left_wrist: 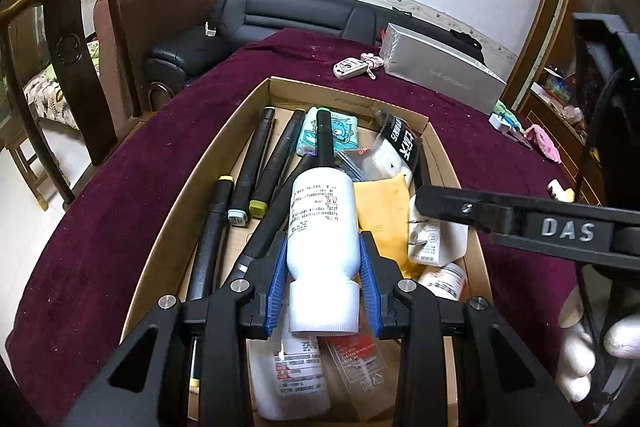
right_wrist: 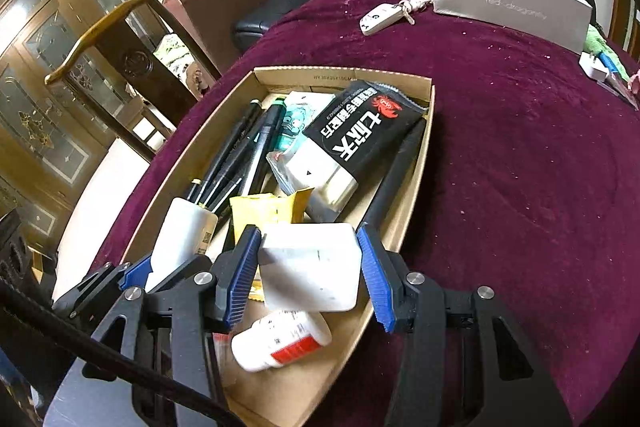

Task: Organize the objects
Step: 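Carry the charger and white bottle into the box and open both tools, then move both tools back toward the yellow jar and white spray bottle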

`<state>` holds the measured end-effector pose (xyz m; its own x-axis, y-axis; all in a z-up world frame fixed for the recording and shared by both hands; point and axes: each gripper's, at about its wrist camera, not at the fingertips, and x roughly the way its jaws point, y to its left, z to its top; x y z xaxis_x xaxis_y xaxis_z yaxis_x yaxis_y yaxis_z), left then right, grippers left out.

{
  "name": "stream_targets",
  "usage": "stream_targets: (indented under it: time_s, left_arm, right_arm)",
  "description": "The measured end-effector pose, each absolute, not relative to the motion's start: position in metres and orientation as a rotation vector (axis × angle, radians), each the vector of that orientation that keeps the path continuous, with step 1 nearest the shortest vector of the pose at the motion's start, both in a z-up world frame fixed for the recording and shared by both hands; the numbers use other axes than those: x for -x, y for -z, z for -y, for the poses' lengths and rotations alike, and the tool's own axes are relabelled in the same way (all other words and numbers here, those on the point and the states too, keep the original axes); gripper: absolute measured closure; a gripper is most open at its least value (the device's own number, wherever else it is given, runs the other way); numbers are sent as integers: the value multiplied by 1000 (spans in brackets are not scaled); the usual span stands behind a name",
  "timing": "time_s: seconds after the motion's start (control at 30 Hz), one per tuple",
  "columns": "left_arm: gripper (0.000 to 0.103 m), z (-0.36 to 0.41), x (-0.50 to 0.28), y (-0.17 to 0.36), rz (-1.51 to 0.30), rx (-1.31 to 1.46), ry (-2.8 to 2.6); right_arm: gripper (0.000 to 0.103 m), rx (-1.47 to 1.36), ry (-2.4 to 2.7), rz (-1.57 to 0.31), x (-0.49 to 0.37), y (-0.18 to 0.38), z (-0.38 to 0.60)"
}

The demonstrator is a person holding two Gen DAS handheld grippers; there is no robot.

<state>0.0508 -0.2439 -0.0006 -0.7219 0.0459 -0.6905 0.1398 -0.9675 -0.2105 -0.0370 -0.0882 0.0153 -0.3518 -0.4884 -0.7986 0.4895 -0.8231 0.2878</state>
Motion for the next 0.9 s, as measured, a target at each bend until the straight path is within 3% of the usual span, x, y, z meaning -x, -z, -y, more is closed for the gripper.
stream_targets:
  time_s: [0.27,0.4,0.9]
  left_arm:
    - [72,247,-52,-6,-423,-1070,2869]
    - [61,245,-60,-19,-414,-997,2882]
    - [47,217,-92,-60,-214,-847,2817]
  right_arm:
    - [53,-1299,2191,3,47,-8,94]
    - [50,-1311,2208,-5,47,-3,97]
    - [49,-1165,2263,-8,17,-35,78]
